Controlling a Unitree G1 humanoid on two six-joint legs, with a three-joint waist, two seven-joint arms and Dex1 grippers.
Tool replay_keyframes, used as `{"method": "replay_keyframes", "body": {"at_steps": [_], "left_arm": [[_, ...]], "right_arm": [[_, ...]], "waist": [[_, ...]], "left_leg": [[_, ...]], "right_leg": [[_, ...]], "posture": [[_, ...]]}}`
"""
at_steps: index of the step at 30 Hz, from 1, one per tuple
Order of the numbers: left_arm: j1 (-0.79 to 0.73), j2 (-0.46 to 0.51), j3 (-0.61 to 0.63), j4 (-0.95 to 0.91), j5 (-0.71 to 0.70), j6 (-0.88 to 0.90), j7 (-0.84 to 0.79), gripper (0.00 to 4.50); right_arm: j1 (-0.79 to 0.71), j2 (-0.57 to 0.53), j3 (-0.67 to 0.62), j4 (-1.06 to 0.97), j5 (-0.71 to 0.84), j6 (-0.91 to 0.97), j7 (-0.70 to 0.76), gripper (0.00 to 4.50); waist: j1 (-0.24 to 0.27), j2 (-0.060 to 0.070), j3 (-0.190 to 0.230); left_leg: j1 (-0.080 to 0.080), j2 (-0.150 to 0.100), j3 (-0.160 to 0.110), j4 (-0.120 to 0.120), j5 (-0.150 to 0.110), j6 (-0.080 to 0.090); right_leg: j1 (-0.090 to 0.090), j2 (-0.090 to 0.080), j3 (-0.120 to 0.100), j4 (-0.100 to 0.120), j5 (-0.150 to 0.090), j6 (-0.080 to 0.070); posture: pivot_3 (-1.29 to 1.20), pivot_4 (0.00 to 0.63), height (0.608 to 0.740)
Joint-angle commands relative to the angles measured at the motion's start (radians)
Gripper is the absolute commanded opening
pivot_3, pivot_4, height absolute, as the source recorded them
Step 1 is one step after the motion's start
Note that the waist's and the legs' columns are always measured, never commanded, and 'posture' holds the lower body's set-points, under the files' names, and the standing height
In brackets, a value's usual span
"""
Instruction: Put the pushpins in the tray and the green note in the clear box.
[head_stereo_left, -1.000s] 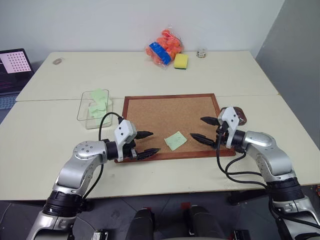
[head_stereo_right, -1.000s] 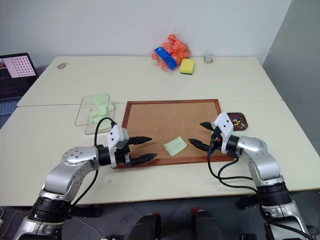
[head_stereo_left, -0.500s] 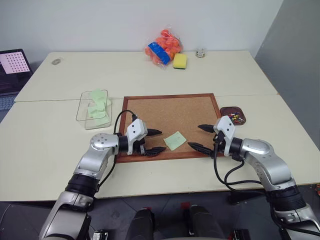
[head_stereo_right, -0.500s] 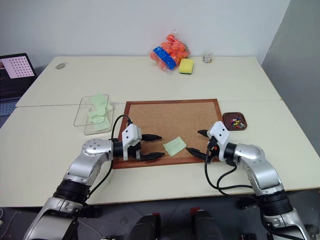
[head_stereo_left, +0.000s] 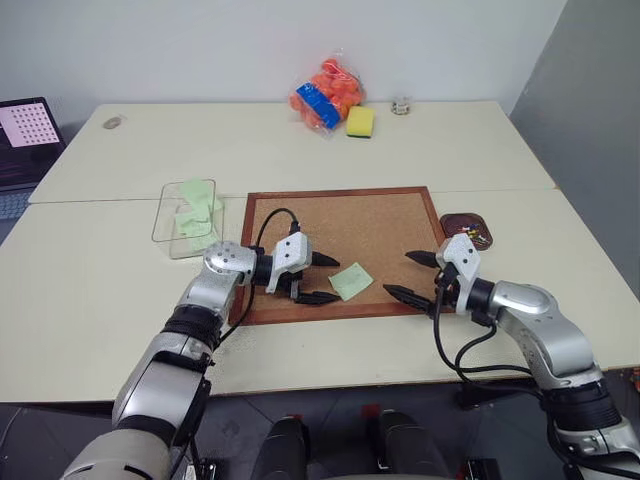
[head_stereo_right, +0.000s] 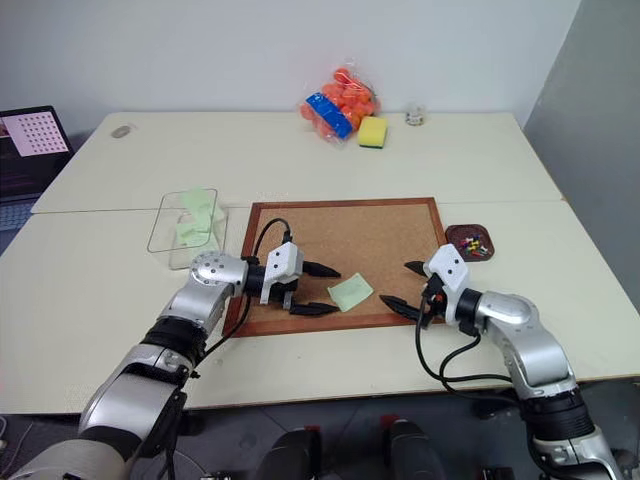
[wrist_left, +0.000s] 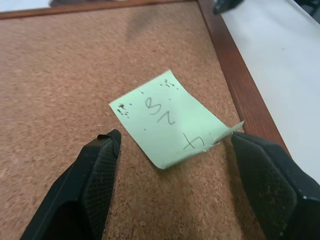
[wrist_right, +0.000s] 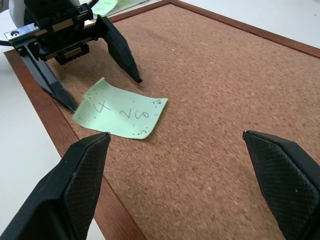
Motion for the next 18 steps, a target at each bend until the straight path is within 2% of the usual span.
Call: {"method": "replay_keyframes", "body": {"at_steps": [1,9,13,18], "left_arm": [[-0.045,-0.002,-0.002,0.057,0.014,-0.015,-0.068,3.29],[-0.091,-0.015,0.009,0.151,0.039,-0.062,-0.091,1.89],[-0.095,-0.026,0.017,0.158,0.038,-0.073,-0.087,1.07],[-0.081,-0.036,0.026,0.14,0.034,-0.072,-0.09,0.27]], "right_arm": [[-0.009,0.006,-0.032,-0.065,0.03,0.018,-0.02,4.5],[-0.007,0.008,-0.041,-0.072,0.036,0.028,-0.041,4.5],[-0.009,0.012,-0.037,-0.071,0.035,0.028,-0.045,4.5],[-0.012,0.012,-0.034,-0.069,0.035,0.026,-0.047,4.5]], "waist": [[0.0,0.0,0.0],[0.001,0.0,0.0],[0.001,0.0,0.0],[0.001,0.0,0.0]], "left_leg": [[0.0,0.0,0.0,0.0,0.0,0.0],[0.0,0.0,0.0,0.0,0.0,0.0],[0.0,0.0,0.0,0.0,0.0,0.0],[0.0,0.0,0.0,0.0,0.0,0.0]], "right_leg": [[0.0,0.0,0.0,0.0,0.0,0.0],[0.0,0.001,0.0,0.0,0.0,0.0],[0.0,0.001,0.0,0.0,0.0,0.0],[0.0,0.001,0.0,0.0,0.0,0.0]], "posture": [[0.0,0.15,0.74],[0.0,0.15,0.74],[0.0,0.15,0.74],[0.0,0.15,0.74]]}}
